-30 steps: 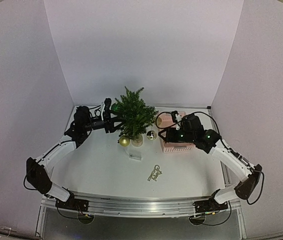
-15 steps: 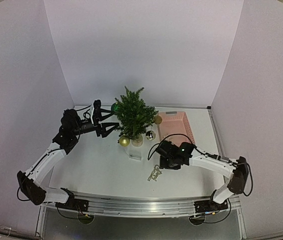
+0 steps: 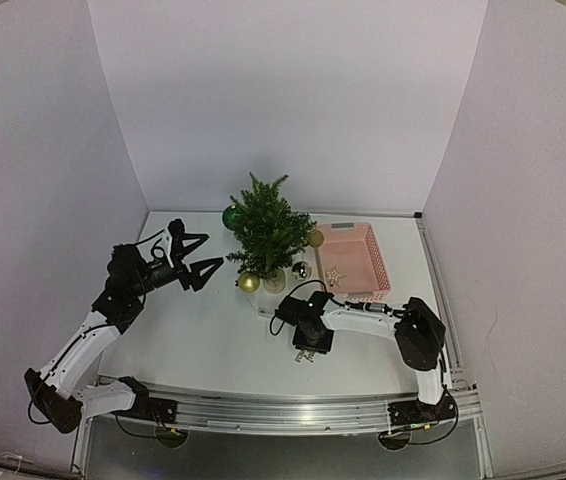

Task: Decorate the small christmas tree

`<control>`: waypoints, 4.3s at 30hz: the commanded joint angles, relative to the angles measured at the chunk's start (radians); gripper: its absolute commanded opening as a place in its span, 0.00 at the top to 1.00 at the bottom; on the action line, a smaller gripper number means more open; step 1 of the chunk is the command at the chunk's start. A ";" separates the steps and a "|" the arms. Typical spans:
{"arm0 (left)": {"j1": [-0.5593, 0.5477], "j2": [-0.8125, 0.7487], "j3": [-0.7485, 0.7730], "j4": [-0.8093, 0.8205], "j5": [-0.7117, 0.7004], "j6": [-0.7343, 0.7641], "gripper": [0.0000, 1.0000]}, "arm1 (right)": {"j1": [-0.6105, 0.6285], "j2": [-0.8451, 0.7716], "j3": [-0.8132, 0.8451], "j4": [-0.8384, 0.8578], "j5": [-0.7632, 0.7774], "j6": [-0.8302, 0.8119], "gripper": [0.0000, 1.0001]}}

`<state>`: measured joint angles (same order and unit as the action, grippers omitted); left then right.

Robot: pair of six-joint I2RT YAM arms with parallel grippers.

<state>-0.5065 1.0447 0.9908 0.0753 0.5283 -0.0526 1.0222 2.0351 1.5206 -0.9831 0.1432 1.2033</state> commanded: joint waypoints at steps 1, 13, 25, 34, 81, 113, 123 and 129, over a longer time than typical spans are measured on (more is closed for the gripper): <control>0.021 -0.004 -0.018 0.052 -0.072 -0.016 0.14 | -0.023 0.087 0.052 0.017 -0.033 0.049 0.63; 0.040 0.058 0.035 0.017 -0.044 -0.041 0.14 | -0.032 0.018 -0.022 0.044 0.047 0.120 0.72; 0.044 0.052 0.024 0.030 -0.034 -0.055 0.14 | -0.047 -0.094 -0.111 0.108 0.070 0.132 0.63; 0.051 0.040 0.019 0.027 -0.032 -0.050 0.14 | -0.057 -0.074 -0.138 0.155 0.077 0.165 0.67; 0.059 0.021 0.045 -0.258 0.119 0.112 0.16 | -0.047 -0.172 -0.289 0.373 -0.016 -0.285 0.92; 0.008 0.046 0.003 -0.716 0.382 0.583 0.22 | -0.151 0.016 -0.032 0.242 0.028 -0.517 0.50; 0.008 0.062 0.010 -0.705 0.380 0.587 0.21 | -0.103 0.105 0.042 0.161 0.052 -0.486 0.48; 0.008 0.062 0.012 -0.706 0.384 0.590 0.21 | -0.101 0.106 0.023 0.159 0.035 -0.469 0.49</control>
<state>-0.4973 1.1072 0.9985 -0.6535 0.9123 0.5242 0.9183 2.1323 1.5318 -0.7818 0.1814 0.7173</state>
